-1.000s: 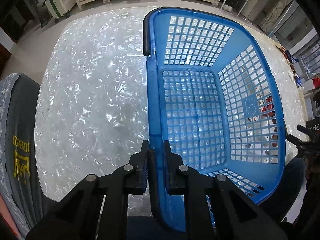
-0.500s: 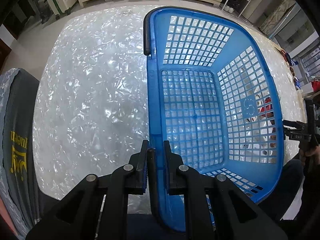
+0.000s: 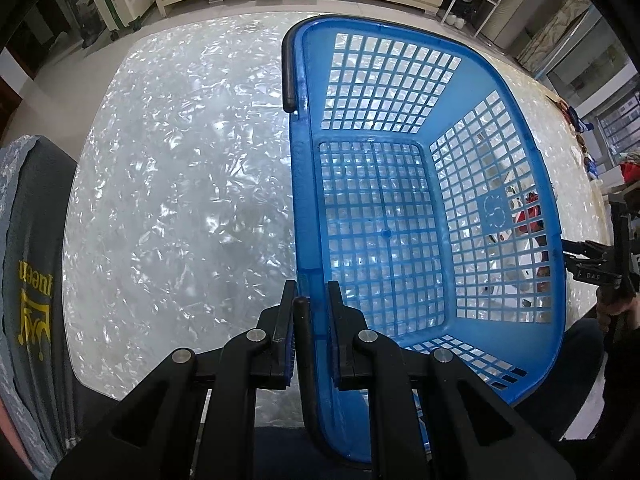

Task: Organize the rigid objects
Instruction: 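Lower the right gripper onto the brown checkered pouch and close on it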

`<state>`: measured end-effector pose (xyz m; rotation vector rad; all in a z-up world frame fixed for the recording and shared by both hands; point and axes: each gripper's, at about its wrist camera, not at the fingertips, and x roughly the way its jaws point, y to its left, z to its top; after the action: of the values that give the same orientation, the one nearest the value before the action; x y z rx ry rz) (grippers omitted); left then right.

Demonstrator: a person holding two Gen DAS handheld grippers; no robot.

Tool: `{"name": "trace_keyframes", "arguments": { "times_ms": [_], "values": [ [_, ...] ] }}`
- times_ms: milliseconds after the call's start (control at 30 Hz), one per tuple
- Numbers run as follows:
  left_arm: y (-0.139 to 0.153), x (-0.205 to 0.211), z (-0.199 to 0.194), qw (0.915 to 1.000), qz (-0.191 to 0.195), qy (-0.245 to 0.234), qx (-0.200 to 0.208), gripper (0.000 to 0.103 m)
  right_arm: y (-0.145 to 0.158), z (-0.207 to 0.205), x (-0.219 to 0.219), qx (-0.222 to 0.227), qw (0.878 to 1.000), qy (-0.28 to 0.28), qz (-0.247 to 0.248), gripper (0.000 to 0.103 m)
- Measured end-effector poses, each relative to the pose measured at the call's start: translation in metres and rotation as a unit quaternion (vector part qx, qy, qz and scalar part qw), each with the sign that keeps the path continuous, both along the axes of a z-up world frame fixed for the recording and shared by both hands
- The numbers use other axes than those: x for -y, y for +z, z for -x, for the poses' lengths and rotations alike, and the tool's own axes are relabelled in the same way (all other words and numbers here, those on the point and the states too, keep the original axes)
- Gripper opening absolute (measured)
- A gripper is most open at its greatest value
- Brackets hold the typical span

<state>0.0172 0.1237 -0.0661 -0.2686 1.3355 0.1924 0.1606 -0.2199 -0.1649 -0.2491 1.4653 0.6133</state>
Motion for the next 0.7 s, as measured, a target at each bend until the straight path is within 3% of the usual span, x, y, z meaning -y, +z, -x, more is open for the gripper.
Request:
{"name": "trace_keyframes", "arguments": {
  "times_ms": [400, 700],
  "values": [
    [-0.001, 0.001, 0.002, 0.9999, 0.007, -0.001, 0.008, 0.015, 0.045, 0.013, 0.024, 0.039, 0.998, -0.037, -0.019, 0.061],
    [0.000, -0.003, 0.001, 0.9999, 0.004, 0.002, 0.015, 0.015, 0.122, 0.018, 0.004, 0.103, 0.993, -0.013, -0.058, 0.060]
  ]
}}
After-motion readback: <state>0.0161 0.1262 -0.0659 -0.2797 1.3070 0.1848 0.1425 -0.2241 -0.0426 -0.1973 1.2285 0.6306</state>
